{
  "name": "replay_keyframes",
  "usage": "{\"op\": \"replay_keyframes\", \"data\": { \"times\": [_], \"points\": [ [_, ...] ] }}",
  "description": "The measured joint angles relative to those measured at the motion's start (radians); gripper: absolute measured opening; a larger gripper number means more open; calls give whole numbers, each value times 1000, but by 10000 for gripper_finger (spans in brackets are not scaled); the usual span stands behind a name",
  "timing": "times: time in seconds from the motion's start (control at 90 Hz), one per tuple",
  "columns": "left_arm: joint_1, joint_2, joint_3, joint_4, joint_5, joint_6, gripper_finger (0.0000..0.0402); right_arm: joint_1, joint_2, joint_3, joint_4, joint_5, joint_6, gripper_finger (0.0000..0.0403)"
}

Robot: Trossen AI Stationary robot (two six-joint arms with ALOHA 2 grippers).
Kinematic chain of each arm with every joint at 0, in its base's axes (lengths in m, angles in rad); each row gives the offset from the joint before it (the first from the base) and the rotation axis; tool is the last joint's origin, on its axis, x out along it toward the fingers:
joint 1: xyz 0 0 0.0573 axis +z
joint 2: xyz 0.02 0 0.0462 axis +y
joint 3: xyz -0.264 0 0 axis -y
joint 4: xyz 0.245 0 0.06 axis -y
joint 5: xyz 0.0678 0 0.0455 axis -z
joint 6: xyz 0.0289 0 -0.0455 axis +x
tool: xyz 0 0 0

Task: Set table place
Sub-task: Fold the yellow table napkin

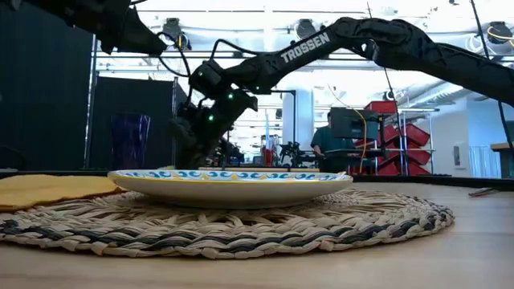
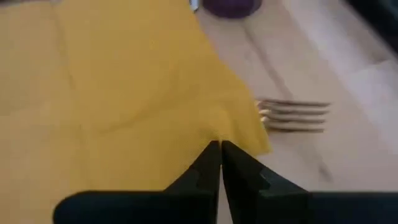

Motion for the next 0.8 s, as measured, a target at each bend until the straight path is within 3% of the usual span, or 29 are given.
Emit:
{"op": "replay_keyframes", "data": {
  "times": [0.178,0.378,0.8],
  "points": [
    [0,-2,0,-12,-3,-4,125,13,0,19,-62,-2,-6,0],
    [0,-21,0,-47,-75,-34,125,51,0,19,-158,-3,-27,0],
    [0,-73,0,-88,-95,-60,125,99,-43,21,-133,-2,-30,0]
  ]
}}
